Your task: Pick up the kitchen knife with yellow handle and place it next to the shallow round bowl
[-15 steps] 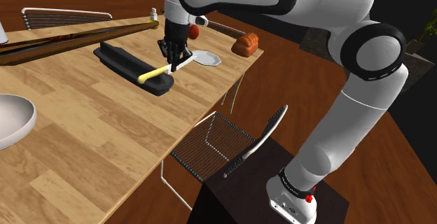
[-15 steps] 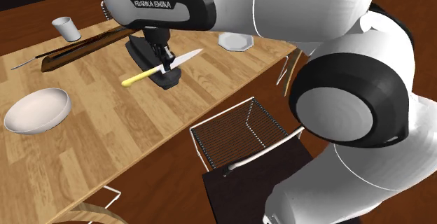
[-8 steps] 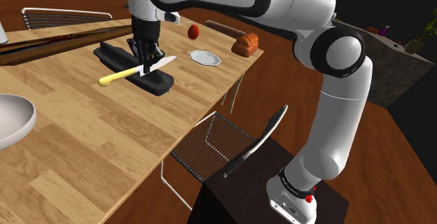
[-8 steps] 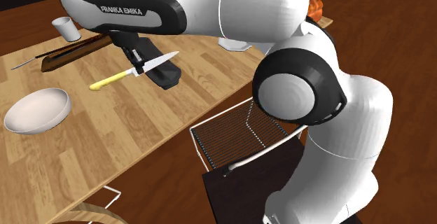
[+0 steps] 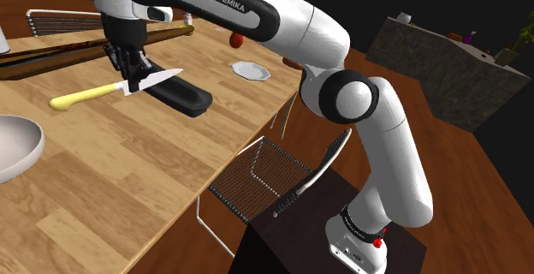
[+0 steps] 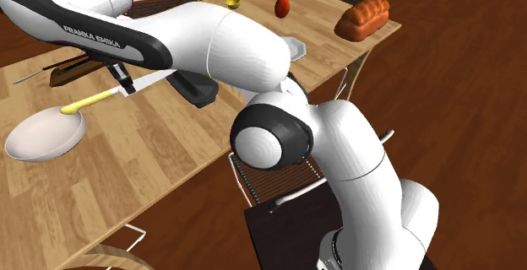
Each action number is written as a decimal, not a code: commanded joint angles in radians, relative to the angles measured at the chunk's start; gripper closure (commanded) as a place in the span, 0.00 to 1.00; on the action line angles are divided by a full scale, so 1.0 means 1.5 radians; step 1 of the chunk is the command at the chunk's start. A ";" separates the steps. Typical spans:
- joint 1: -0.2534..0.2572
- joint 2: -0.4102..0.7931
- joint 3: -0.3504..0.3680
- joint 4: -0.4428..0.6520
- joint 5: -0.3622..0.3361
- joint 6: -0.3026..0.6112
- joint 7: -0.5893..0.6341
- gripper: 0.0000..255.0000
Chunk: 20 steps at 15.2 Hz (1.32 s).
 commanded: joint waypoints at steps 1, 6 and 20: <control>0.012 0.014 -0.003 0.011 -0.003 -0.001 0.007 1.00; -0.041 -0.033 0.014 -0.133 0.010 0.084 0.025 1.00; -0.094 -0.059 0.020 -0.319 0.015 0.230 0.045 1.00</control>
